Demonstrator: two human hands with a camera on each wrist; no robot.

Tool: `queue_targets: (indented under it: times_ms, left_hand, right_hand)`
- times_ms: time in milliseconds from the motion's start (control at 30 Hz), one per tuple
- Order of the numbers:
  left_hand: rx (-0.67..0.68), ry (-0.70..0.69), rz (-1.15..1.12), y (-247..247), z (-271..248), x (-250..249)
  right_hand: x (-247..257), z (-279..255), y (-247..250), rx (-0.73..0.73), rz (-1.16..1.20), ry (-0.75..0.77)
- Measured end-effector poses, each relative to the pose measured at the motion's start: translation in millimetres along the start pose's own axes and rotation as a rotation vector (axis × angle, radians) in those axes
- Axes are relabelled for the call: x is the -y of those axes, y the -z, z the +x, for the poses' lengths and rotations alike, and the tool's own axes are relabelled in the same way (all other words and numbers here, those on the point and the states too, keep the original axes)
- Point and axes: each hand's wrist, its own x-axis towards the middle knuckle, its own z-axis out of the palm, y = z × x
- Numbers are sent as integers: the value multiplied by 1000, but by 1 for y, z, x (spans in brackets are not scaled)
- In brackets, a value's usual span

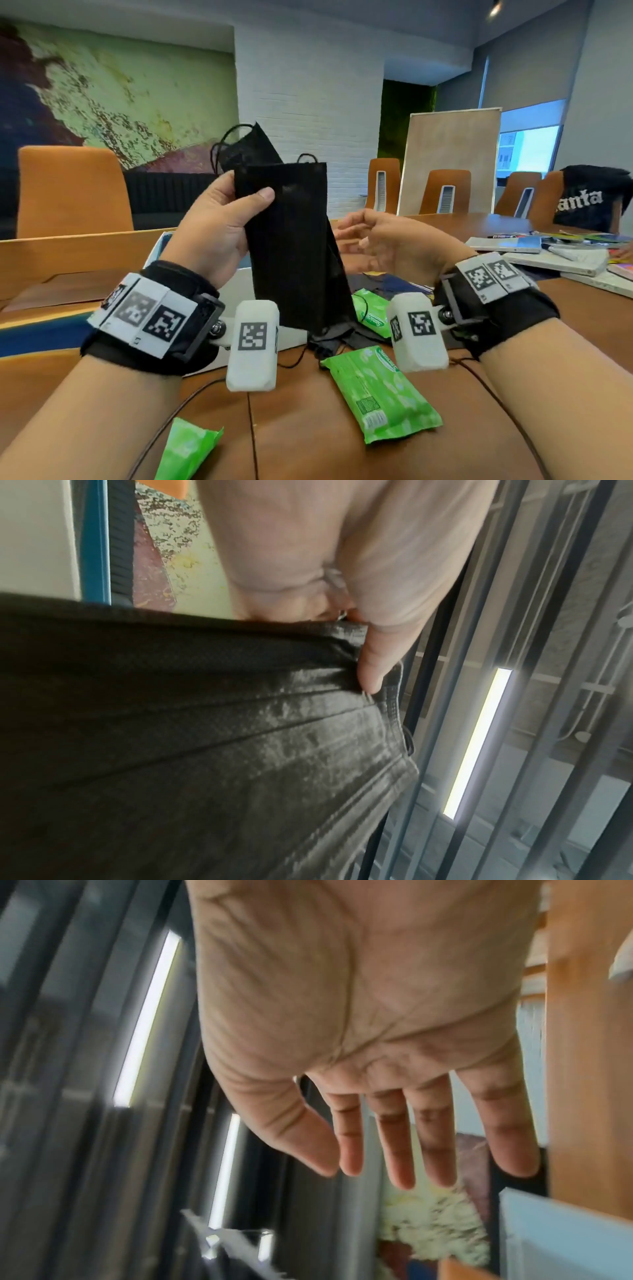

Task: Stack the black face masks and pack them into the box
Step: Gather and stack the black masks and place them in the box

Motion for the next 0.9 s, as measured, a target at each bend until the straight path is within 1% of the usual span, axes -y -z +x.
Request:
queue_targets:
  times_ms: [67,133,200,300,333,400,467,533,700,767,833,900]
  left_hand:
    - [24,61,90,0,-5,8]
    - [20,94,155,-1,-7,17]
    - [14,117,185,-2,-8,25]
    - [21,143,209,-5,-8,37]
    - [31,150,228,-7,-8,42]
    - [53,161,281,-12,-8,53]
    - [70,160,327,-17,-10,61]
    - [72,153,358,-21,-11,66]
    - [93,148,349,-18,-12,57]
    - [72,135,304,-15,-12,47]
    - [61,141,294,-9,-11,39]
    - [78,188,304,-3,-10,34]
  right_hand:
    - [6,4,-14,33,79,58]
    - [3,8,-24,81,167,129]
    - [-13,14,-31,75,268,177]
    - [-51,24,-35,67,425,215]
    - [-60,23,-37,71,422,219]
    - [-70,20,-38,82,330,248]
    - [-72,19,-32,13,231,277]
    - [-72,20,-28,-29,209,253]
    - [-73,16,-21,-137,331,242]
    - [-74,16,-19,-160,376,240]
    - [-76,16,-20,-145,423,237]
    - [-75,17,-26,-95,483,240]
